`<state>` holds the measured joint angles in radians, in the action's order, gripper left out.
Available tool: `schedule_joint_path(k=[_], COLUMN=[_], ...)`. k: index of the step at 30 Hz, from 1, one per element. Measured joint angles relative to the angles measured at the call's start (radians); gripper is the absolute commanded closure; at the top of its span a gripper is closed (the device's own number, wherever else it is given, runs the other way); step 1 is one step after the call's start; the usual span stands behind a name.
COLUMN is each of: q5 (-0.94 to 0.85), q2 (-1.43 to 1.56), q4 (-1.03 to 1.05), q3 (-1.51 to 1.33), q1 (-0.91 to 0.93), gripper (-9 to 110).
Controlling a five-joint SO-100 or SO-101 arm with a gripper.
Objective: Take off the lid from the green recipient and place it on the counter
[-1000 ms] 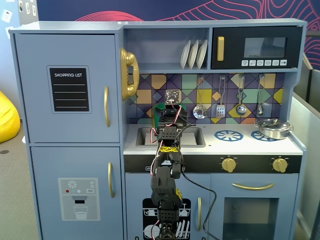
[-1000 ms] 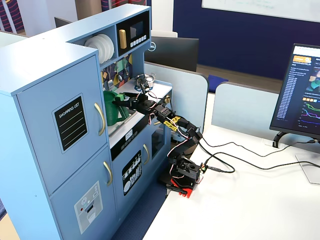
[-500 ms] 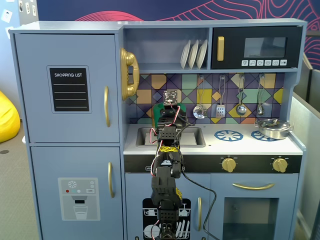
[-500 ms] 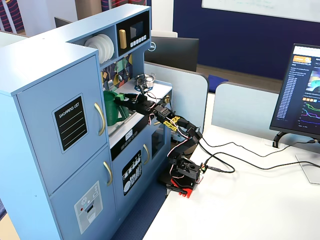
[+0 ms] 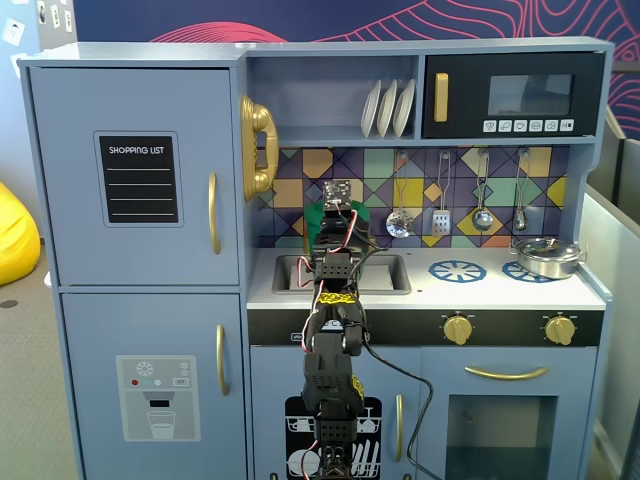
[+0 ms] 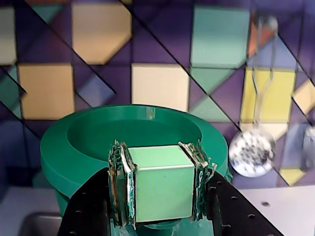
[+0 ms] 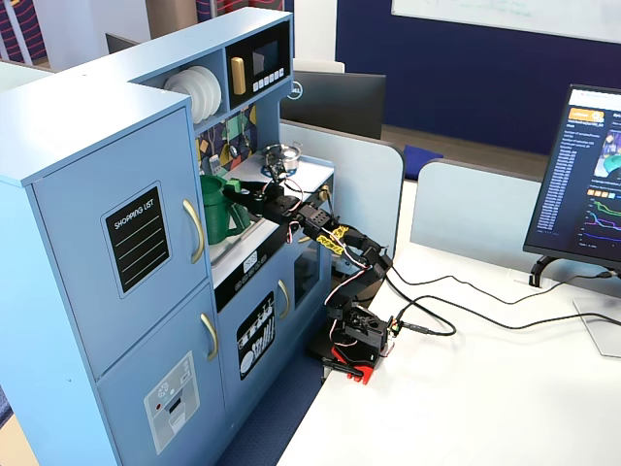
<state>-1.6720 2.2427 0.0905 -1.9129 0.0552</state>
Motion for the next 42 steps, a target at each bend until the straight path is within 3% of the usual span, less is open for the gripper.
schedule_joint_path(k=[9,27,42], q5=[0.0,0.074,-0.003], q2=[-0.002,0.008,-0.23], q4=[-0.002,0.074,-0.282], q3=[0.006,-0.055,-0.204], q1=[0.048,0.488,0.557], gripper=[101,101,101])
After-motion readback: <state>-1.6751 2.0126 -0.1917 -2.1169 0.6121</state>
